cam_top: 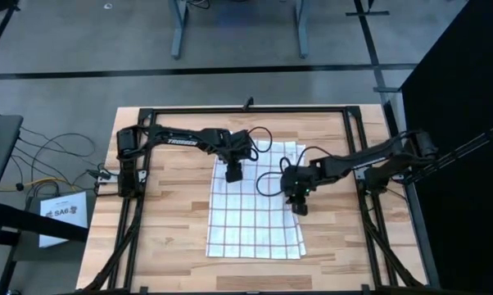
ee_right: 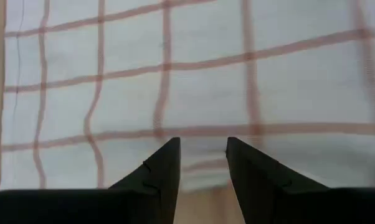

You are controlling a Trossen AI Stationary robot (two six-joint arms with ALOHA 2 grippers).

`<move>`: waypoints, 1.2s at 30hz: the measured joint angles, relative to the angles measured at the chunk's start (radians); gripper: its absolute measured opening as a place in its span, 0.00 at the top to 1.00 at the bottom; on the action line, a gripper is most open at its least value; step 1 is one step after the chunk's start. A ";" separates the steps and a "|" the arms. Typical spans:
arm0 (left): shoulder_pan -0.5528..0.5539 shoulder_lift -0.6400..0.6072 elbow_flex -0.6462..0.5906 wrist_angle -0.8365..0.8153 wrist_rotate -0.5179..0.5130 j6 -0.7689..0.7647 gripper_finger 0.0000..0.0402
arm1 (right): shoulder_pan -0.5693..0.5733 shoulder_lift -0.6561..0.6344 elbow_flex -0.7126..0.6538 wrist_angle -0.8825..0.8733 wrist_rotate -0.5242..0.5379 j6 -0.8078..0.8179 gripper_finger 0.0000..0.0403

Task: Roll towel
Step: Fold the towel

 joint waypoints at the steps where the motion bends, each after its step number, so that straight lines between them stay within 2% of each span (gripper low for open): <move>1: 0.000 0.004 0.001 0.017 0.002 0.004 0.68 | 0.005 0.018 0.000 -0.006 0.003 0.004 0.70; 10: 0.001 0.007 0.001 0.011 0.002 0.035 0.68 | 0.001 0.130 0.005 -0.012 0.006 -0.005 0.70; 13: 0.008 0.007 -0.005 -0.014 0.002 0.044 0.68 | 0.011 0.117 0.004 -0.038 0.014 -0.008 0.70; 21: 0.034 -0.001 -0.126 0.027 0.007 0.015 0.68 | 0.029 0.102 0.002 -0.115 0.025 -0.023 0.70; 26: 0.033 -0.027 -0.125 0.005 0.002 -0.010 0.68 | 0.026 0.098 0.036 -0.099 0.024 -0.024 0.70; 31: 0.046 -0.049 -0.124 -0.069 -0.002 -0.014 0.68 | 0.029 0.061 0.029 -0.190 0.061 -0.049 0.71; 36: 0.036 -0.097 -0.055 -0.068 -0.005 -0.045 0.68 | 0.005 -0.002 0.061 -0.160 0.072 -0.044 0.70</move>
